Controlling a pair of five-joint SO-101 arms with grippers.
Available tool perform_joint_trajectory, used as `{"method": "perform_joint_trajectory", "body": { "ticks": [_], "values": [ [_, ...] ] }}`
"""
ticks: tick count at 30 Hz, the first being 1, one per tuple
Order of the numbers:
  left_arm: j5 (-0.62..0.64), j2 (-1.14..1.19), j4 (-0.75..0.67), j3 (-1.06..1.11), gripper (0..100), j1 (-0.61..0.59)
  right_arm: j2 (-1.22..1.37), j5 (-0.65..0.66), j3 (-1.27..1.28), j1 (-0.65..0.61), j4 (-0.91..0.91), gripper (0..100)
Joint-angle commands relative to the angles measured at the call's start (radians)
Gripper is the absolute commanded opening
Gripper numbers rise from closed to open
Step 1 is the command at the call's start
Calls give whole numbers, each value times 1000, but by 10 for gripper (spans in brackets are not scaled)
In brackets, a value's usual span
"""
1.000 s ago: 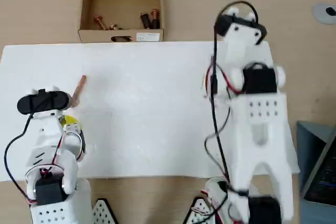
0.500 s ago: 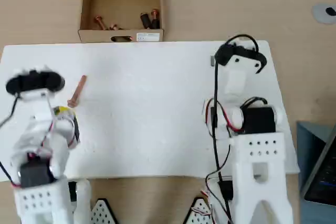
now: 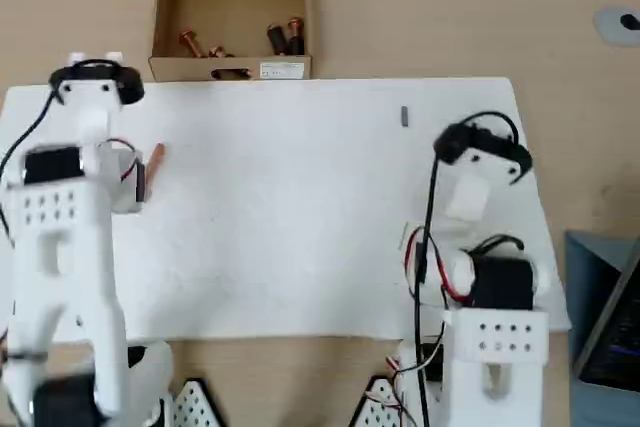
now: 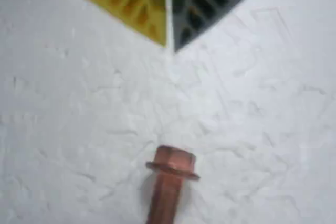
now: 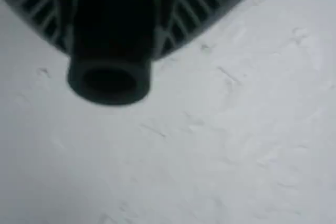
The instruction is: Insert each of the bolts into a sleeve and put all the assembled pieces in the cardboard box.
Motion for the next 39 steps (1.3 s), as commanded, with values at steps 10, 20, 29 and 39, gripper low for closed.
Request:
{"method": "perform_joint_trajectory", "body": {
  "ticks": [10,20,29,39],
  "values": [
    [-222,426,172,-466,52,-8,-211,11,94,12,-66,9],
    [-236,636,187,-597,109,0,-213,11,96,12,-69,9],
    [-236,832,187,-735,123,-8,-213,11,96,12,-69,9],
    [-232,1007,187,-810,105,-34,-213,11,96,12,-66,9]
  ]
}}
